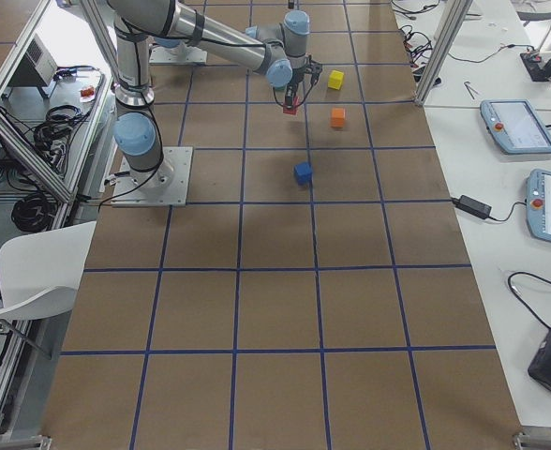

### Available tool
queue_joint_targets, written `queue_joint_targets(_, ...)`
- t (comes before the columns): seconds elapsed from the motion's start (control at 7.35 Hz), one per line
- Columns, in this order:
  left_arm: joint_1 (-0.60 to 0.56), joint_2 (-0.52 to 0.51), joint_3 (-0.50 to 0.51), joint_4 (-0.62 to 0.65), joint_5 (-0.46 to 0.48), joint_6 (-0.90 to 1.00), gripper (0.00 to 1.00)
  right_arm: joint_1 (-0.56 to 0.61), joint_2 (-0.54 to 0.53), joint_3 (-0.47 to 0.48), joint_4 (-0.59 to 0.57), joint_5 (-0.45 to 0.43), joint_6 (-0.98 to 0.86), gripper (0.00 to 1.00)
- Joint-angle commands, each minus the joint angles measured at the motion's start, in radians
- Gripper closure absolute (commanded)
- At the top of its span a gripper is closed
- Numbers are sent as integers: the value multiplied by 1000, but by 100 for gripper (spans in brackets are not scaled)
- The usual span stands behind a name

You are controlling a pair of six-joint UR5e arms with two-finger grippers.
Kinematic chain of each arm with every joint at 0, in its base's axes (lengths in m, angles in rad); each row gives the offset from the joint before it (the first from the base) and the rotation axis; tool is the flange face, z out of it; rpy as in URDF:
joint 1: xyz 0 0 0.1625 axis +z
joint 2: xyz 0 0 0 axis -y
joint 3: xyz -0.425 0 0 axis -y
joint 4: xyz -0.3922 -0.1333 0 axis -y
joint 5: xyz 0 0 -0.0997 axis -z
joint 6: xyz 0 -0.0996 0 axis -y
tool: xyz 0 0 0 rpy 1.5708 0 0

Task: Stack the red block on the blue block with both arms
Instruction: 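Carry the red cube with the right gripper onto the blue cube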

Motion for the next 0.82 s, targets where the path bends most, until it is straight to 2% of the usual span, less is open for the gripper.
queue_joint_targets(0.0,0,0,-2,-1,3,2,0,-168,-101,8,154,-63,-336,99)
queue_joint_targets(0.14,0,-1,0,1,4,2,0,-257,-113,8,181,-69,-488,100)
queue_joint_targets(0.41,0,-9,-2,1,3,2,0,-435,-104,9,163,-88,-791,100)
queue_joint_targets(0.54,0,-13,-3,2,3,0,0,-469,-95,6,157,-72,-873,100)
queue_joint_targets(0.68,0,-15,-3,2,3,0,0,-469,-52,6,105,-71,-873,100)
